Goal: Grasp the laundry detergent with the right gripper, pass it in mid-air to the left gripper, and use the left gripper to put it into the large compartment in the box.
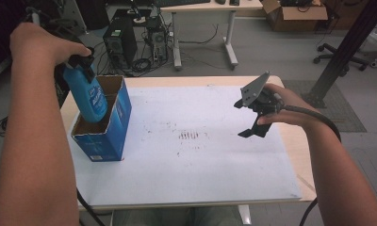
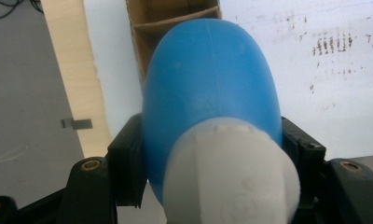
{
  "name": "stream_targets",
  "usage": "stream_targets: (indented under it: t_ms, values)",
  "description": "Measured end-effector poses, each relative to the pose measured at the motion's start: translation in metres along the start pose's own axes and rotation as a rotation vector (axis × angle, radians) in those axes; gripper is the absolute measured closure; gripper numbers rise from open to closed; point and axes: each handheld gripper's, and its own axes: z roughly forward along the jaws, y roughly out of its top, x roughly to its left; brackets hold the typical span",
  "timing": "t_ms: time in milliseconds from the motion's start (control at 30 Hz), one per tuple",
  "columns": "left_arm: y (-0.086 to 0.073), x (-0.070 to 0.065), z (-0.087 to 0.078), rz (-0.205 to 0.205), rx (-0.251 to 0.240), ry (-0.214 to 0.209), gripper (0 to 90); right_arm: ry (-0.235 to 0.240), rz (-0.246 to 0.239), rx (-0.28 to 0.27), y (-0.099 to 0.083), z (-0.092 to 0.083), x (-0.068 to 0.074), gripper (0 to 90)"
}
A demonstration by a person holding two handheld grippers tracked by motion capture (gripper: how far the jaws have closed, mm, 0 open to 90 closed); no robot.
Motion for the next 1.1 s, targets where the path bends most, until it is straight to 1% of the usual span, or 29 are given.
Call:
stream_targets:
  t_ms: [167, 200, 400, 567, 700, 933, 1100]
  values:
    - [0.001, 0.003, 0.015, -0.007, 0.009, -0.012, 37.9, -0.003, 0.0, 0.007, -0.001, -0.003, 0.0, 2.5]
    - [0.001, 0.003, 0.018, -0.002, 0.009, -0.01, 37.8, -0.003, 0.002, 0.01, -0.001, -0.004, 0.001, 2.5]
    - [0.001, 0.004, 0.035, -0.001, 0.023, -0.024, 37.9, -0.008, 0.003, 0.009, -0.002, -0.007, 0.002, 2.5]
    - [0.001, 0.004, 0.048, 0.002, 0.031, -0.022, 37.8, -0.013, 0.002, 0.0, -0.003, -0.009, 0.002, 2.5]
    - [0.001, 0.005, 0.058, -0.002, 0.033, -0.032, 37.9, -0.013, 0.001, 0.004, -0.003, -0.01, 0.002, 2.5]
    - [0.0, 0.008, 0.079, -0.01, 0.053, -0.021, 37.9, -0.008, 0.002, 0.021, -0.002, -0.014, 0.002, 2.5]
    - [0.0, 0.009, 0.093, -0.008, 0.061, -0.017, 37.8, -0.004, 0.005, 0.03, -0.003, -0.015, 0.002, 2.6]
